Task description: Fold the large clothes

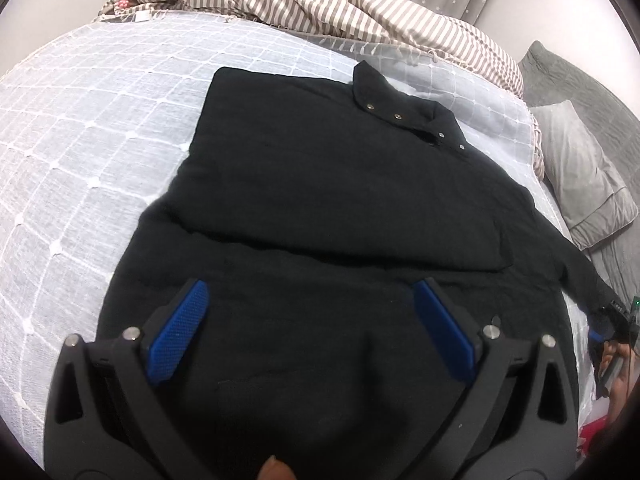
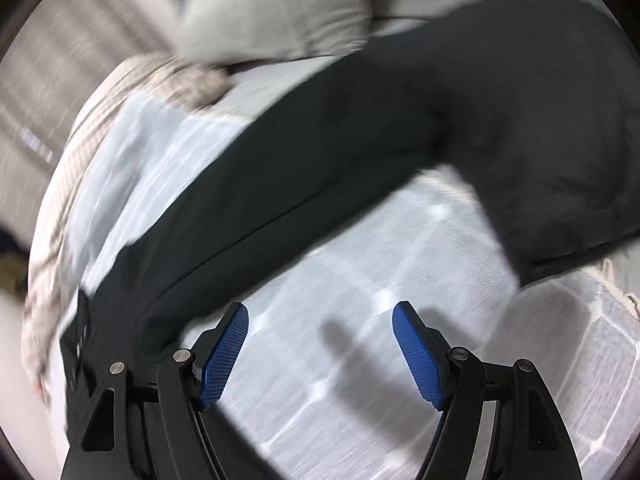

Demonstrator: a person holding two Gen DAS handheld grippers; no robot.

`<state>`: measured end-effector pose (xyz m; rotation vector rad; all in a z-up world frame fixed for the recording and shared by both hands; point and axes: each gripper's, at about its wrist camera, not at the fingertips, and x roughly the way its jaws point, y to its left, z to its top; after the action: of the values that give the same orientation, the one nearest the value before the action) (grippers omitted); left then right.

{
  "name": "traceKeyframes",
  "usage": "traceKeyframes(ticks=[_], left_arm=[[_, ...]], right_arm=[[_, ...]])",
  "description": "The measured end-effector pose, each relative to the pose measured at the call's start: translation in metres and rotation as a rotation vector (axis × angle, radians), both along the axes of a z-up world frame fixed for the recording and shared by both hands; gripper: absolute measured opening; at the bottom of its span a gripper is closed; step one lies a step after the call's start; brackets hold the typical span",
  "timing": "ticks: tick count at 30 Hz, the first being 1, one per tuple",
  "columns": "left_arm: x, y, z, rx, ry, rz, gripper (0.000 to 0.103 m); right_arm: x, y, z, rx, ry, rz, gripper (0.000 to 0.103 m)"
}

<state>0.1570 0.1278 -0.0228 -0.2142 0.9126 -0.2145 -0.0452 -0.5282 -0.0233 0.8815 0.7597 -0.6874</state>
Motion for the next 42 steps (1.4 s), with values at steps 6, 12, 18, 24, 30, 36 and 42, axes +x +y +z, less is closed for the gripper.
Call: traceKeyframes(ticks=[6, 12, 18, 24, 30, 36, 42], left_arm=[[0.001, -0.01, -0.004, 0.035, 0.0, -0.015, 0.102], [0.003, -0.012, -0.01, 0.053, 0.023, -0.02, 0.102], [0.005, -0.013, -0.014, 0.074, 0.033, -0.027, 0.102], [0.005, -0.015, -0.015, 0.091, 0.03, -0.043, 0.102], [0.005, -0.011, -0.012, 0.075, 0.034, -0.042, 0.102], [0.008, 0.003, -0.008, 0.045, 0.033, -0.017, 0.102], [0.008, 0.01, -0.003, 0.008, 0.03, 0.0, 0.102]], right_arm=[[-0.013, -0.036, -0.023, 0.04, -0.001, -0.123, 0.076], [0.001, -0.047, -0.026, 0.004, -0.033, -0.167, 0.077], [0.002, -0.061, -0.029, -0.013, -0.034, -0.251, 0.077], [0.024, -0.043, -0.024, -0.055, 0.001, -0.213, 0.066], [0.035, -0.045, -0.027, 0.006, -0.027, -0.174, 0.027], [0.011, -0.058, -0.023, 0.122, -0.166, -0.202, 0.006], [0.026, -0.02, 0.042, -0.107, -0.221, -0.103, 0.005]])
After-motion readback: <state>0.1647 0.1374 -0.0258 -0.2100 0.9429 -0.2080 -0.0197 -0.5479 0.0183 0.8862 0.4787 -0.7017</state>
